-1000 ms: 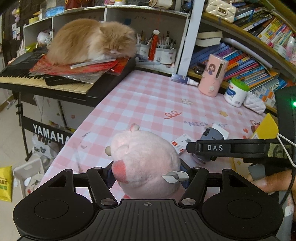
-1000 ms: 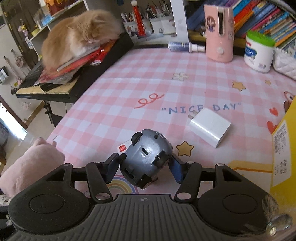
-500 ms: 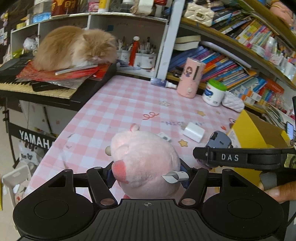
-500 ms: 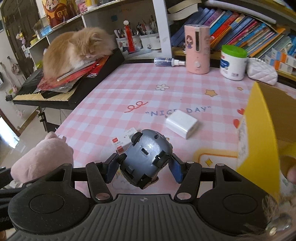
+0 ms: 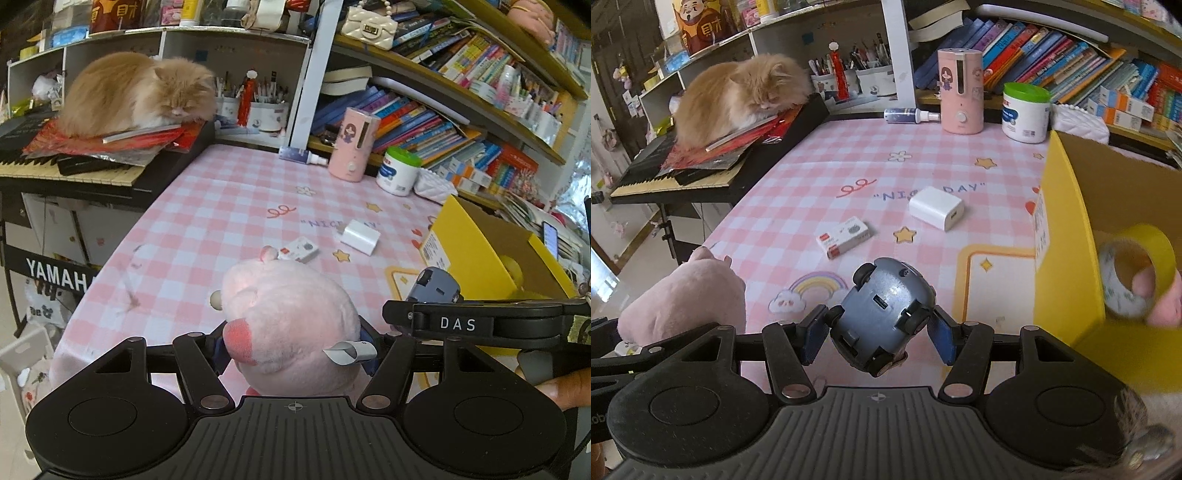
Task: Organize objects
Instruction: 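Lift the pig and toy car and carry them toward the yellow box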
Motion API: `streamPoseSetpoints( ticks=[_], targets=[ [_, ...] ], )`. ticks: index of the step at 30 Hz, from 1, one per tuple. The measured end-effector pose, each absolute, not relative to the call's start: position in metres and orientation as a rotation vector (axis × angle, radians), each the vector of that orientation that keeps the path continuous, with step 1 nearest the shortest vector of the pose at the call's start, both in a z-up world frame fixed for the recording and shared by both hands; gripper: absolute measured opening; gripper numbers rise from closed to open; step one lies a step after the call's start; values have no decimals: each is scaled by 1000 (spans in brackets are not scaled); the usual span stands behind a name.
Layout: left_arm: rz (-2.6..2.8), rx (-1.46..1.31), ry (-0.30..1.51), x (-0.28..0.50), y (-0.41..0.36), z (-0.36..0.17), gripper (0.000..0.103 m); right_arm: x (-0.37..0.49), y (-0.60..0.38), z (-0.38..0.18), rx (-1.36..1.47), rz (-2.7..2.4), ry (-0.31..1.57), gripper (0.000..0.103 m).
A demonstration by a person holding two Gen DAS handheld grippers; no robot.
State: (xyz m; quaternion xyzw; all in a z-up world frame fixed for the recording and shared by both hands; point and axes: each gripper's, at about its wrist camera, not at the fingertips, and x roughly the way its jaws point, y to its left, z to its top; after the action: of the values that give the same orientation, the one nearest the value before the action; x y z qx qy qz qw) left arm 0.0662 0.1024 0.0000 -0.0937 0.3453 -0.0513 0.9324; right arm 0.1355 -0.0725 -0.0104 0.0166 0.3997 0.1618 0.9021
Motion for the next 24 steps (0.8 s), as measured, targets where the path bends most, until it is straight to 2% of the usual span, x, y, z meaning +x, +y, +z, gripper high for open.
streamPoseSetpoints(
  ticks=[24],
  targets=[
    [-239, -141, 758, -21, 97, -5, 64, 19, -83, -20, 103, 215, 848, 56]
  ],
)
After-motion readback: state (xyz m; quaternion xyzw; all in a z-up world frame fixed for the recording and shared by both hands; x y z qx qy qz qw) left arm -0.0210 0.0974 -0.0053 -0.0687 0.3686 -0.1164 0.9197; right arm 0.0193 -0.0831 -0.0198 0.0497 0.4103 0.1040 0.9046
